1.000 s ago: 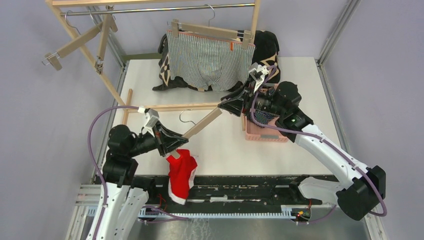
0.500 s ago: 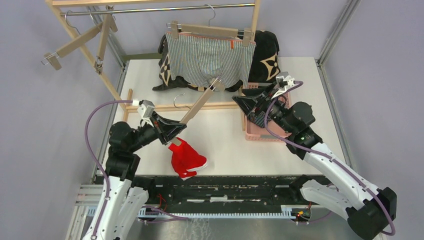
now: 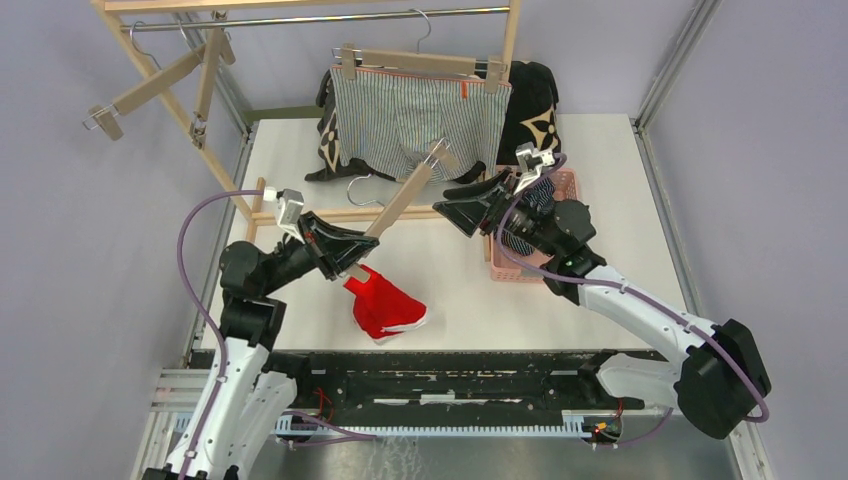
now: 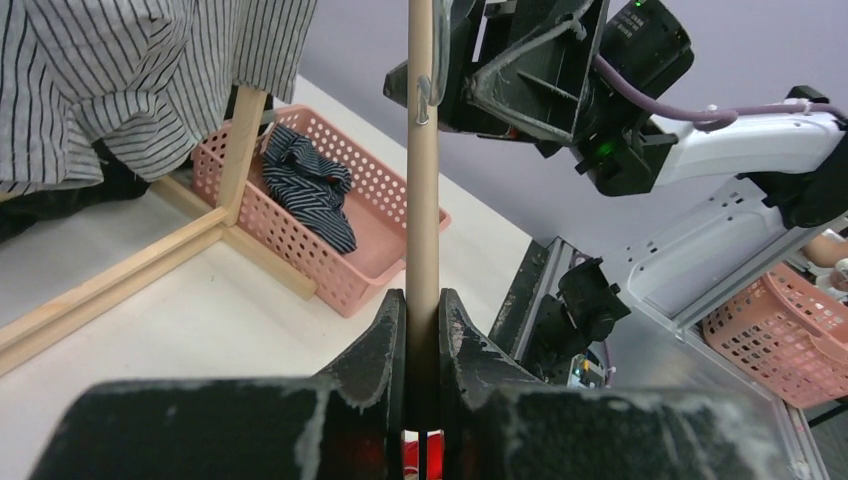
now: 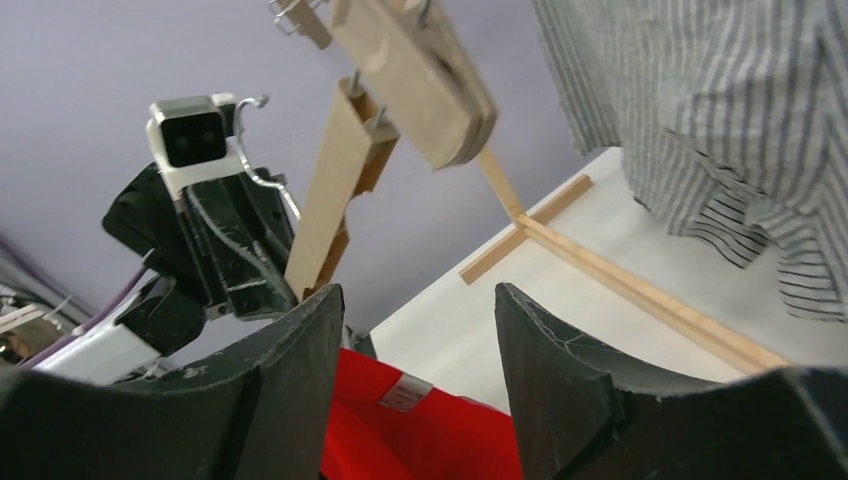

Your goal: Remove the underwear clipped to the hanger

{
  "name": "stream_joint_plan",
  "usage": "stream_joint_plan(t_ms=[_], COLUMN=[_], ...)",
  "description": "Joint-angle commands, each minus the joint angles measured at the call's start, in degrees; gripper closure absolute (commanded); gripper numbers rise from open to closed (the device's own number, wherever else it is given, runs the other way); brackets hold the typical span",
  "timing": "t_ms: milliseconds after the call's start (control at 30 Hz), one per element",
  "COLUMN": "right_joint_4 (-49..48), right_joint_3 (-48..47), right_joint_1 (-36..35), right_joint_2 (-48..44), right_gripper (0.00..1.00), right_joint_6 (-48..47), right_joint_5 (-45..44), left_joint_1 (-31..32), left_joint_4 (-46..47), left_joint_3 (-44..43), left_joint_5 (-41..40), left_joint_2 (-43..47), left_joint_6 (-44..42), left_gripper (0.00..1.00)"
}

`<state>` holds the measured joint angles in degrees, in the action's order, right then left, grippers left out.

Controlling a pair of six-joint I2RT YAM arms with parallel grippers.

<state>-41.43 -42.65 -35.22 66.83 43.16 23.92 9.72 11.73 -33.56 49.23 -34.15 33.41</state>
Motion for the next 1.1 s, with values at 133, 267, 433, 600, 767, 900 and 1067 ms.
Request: stream_joint_plan(t_ms=[133, 267, 433, 600, 767, 900, 1067], right_joint_4=[-9.85, -11.24, -13.64, -14.47, -12.88, -8.18, -8.81], right_joint_3=[-2.11, -4.51, -7.0, -8.62, -8.76, -8.61, -7.95], right_joint_1=[-2.93, -4.01, -5.17, -5.74, -5.87, -5.87, -5.85], right_joint_2=[-0.1, 2.62, 6.25, 8.25, 7.01, 4.55, 3.99], right_gripper=[0.35, 0.35, 0.35, 0.37, 0.74, 0.99, 0.99], right_joint_6=[-0.97, -0.91, -0.34, -0.84, -2.51, -5.14, -5.44], right_joint_5=[2.42, 2.65, 2.75, 2.52, 2.4, 1.2, 0.56], left_joint_1=[0.92, 3.02, 6.83, 10.91, 11.53, 11.56, 11.55], left_joint_4=[16.36, 18.09, 18.16, 18.16, 14.06, 10.96, 11.86], left_joint_3=[1.71, 1.72, 0.97, 0.56, -0.46, -1.13, -0.66], left_joint_5=[1.83, 1.9, 0.53, -0.49, -2.08, -4.18, -5.26], left_joint_2=[-2.01, -3.58, -4.49, -6.63, -6.42, -4.98, -4.89], left_joint_6=[10.51, 11.93, 11.49, 10.23, 6.36, 4.07, 4.87], left_gripper=[0.97, 0.97, 0.97, 0.97, 0.97, 0.97, 0.97])
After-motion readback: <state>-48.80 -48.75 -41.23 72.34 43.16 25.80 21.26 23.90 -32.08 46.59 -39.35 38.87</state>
